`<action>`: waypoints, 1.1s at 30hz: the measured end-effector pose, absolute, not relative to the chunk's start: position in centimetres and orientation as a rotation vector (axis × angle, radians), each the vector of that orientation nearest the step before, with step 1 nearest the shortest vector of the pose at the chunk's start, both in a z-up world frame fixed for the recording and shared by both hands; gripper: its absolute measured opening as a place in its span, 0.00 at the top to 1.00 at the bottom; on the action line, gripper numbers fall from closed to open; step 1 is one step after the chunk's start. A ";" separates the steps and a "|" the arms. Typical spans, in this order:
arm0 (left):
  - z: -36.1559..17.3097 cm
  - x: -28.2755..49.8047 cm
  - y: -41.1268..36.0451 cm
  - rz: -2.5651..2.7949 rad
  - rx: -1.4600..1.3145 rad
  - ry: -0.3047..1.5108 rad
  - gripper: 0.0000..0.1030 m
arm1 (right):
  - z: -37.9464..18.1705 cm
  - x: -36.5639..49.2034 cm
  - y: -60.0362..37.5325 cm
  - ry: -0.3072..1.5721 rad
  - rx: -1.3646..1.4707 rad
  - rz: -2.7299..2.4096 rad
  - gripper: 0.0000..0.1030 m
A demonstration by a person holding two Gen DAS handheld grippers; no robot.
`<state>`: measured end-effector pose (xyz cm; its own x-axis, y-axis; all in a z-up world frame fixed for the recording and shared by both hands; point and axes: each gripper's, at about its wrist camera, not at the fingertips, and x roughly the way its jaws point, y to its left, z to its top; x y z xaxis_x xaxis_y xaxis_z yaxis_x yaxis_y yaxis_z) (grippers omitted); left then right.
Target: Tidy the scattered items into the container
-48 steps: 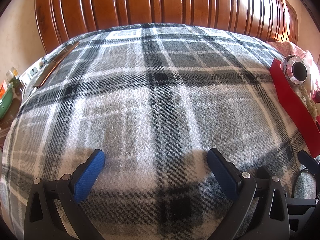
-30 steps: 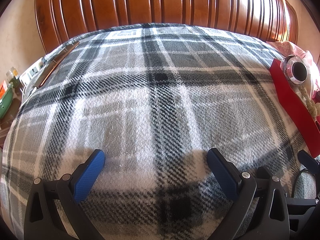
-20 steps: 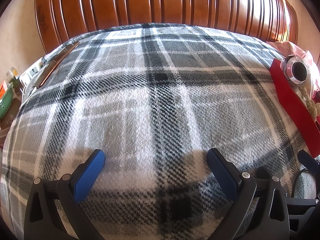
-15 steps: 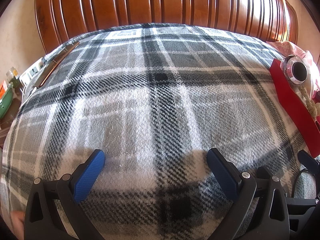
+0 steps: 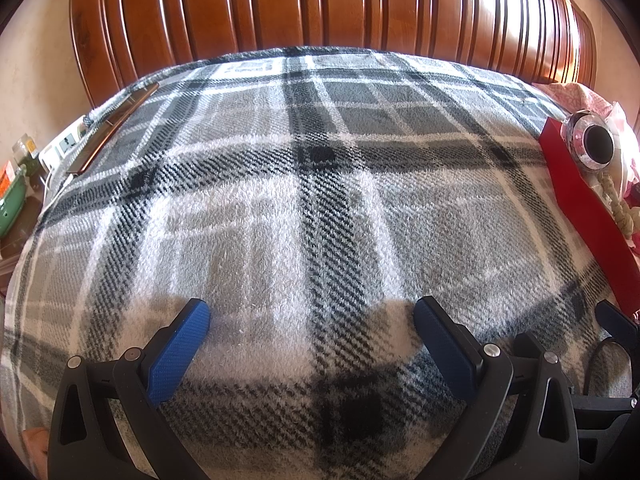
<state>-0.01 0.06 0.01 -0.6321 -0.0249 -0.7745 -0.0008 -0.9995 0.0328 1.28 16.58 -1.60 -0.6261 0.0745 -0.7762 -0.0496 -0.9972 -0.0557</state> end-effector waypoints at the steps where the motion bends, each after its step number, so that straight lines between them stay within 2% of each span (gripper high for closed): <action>1: 0.0 0.0 0.1 -2.826 1.341 -0.047 0.00 | -1.5 1.3 16.5 -0.044 -1.324 2.773 0.00; 33: 0.0 0.0 0.1 -2.826 1.341 -0.047 0.00 | -1.7 1.2 16.4 -0.042 -1.316 2.776 0.00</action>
<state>-0.01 0.06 0.02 -0.6322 -0.0249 -0.7744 -0.0010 -0.9995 0.0329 1.19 16.40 -1.69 -0.6311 0.0742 -0.7721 -0.0508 -0.9972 -0.0543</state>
